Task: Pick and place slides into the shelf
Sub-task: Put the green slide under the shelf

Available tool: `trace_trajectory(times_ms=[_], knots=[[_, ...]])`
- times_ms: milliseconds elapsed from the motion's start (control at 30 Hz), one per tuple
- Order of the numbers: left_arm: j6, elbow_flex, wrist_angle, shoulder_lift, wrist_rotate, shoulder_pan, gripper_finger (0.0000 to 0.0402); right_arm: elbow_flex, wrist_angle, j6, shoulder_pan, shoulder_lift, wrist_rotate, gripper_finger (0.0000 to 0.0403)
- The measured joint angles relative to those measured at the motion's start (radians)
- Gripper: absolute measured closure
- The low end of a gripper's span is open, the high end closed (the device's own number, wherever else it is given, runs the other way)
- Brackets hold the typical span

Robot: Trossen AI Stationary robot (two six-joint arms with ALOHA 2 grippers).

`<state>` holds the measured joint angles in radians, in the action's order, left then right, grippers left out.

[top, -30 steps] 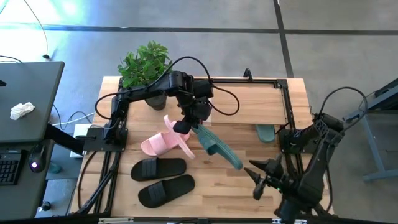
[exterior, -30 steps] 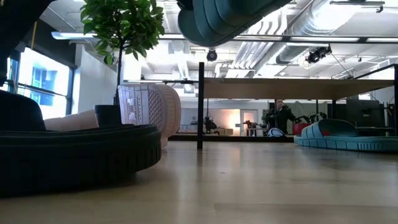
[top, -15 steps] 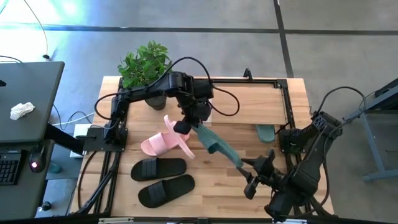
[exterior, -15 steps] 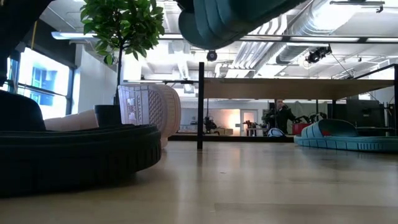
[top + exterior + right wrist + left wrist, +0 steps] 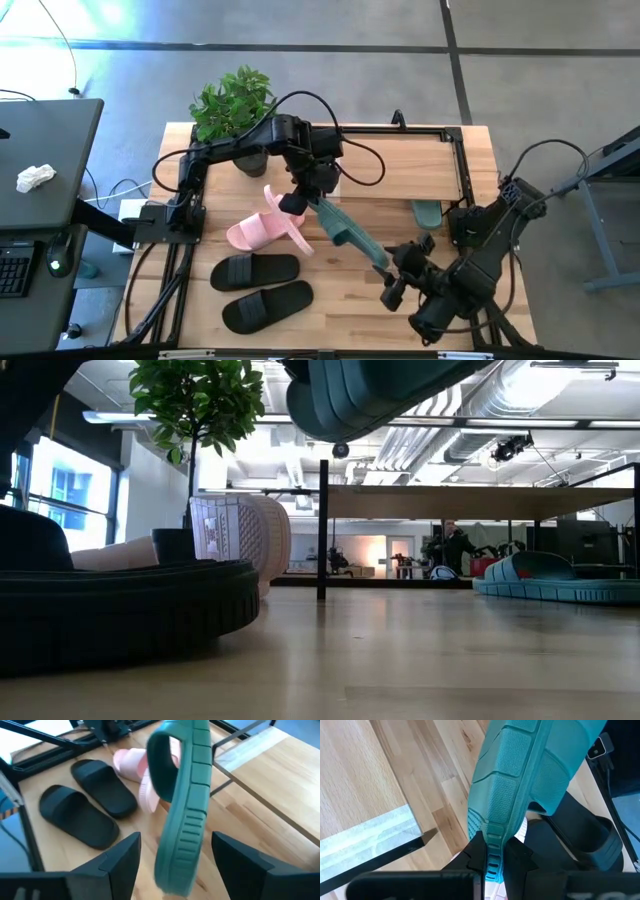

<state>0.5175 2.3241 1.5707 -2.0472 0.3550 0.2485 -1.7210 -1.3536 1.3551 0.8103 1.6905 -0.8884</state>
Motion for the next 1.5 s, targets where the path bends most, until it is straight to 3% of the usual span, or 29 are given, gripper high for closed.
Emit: trace_trajectory(times_ms=[400,533,767,1000,1167,1500], knots=[[0.001,0.000,0.000,0.000,-0.002,0.000,0.0378,0.001,-0.037,-0.014,-0.112,0.000,0.121,0.0184],[0.000,0.000,0.000,0.000,-0.002,0.000,0.0378,0.001,-0.053,-0.029,-0.125,0.000,0.115,0.0236],[0.001,0.000,0.002,0.000,-0.013,0.000,0.0360,0.002,-0.060,-0.097,-0.130,0.000,0.114,0.0367],[0.026,0.000,-0.004,0.000,-0.004,0.000,0.0299,0.002,-0.127,-0.098,-0.130,0.000,0.105,0.0367],[0.028,0.000,-0.003,0.007,0.035,0.000,0.0268,0.002,-0.214,-0.004,-0.105,0.001,0.114,0.0367],[0.027,0.001,0.000,0.066,0.039,-0.001,0.0260,0.002,-0.217,0.108,-0.015,-0.002,0.128,0.0367]])
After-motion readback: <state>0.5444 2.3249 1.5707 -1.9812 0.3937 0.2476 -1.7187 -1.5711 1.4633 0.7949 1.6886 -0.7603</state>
